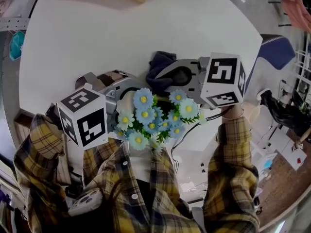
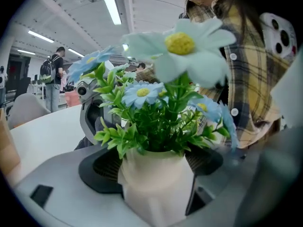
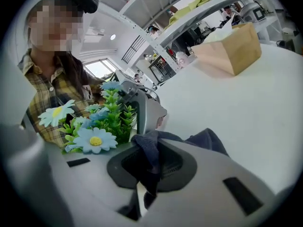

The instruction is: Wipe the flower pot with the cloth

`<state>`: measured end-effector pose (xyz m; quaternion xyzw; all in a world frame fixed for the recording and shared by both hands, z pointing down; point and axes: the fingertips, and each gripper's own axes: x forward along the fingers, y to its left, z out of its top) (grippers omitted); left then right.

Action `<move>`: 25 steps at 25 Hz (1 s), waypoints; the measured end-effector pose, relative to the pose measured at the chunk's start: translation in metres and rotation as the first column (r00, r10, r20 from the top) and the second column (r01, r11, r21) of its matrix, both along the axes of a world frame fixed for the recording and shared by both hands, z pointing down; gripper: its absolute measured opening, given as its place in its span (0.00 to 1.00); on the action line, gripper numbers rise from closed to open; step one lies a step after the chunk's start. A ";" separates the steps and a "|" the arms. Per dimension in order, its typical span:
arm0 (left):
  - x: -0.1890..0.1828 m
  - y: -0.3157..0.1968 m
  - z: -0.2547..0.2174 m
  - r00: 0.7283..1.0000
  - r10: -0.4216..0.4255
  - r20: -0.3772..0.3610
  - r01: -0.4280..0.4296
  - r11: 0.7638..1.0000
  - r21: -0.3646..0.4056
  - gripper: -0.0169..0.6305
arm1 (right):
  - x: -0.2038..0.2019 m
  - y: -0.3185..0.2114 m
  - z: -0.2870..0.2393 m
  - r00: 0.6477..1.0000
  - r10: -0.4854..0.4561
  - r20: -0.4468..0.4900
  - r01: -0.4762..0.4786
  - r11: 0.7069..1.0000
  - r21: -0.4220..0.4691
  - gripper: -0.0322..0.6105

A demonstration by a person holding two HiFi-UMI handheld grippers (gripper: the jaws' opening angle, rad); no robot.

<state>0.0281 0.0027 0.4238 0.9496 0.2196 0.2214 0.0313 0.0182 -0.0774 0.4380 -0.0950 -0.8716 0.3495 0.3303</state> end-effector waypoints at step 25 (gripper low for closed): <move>-0.030 -0.011 0.003 0.826 -0.563 0.024 0.563 0.827 0.007 0.67 | 0.005 0.000 0.002 0.998 0.062 -0.011 -0.062 0.997 0.048 0.07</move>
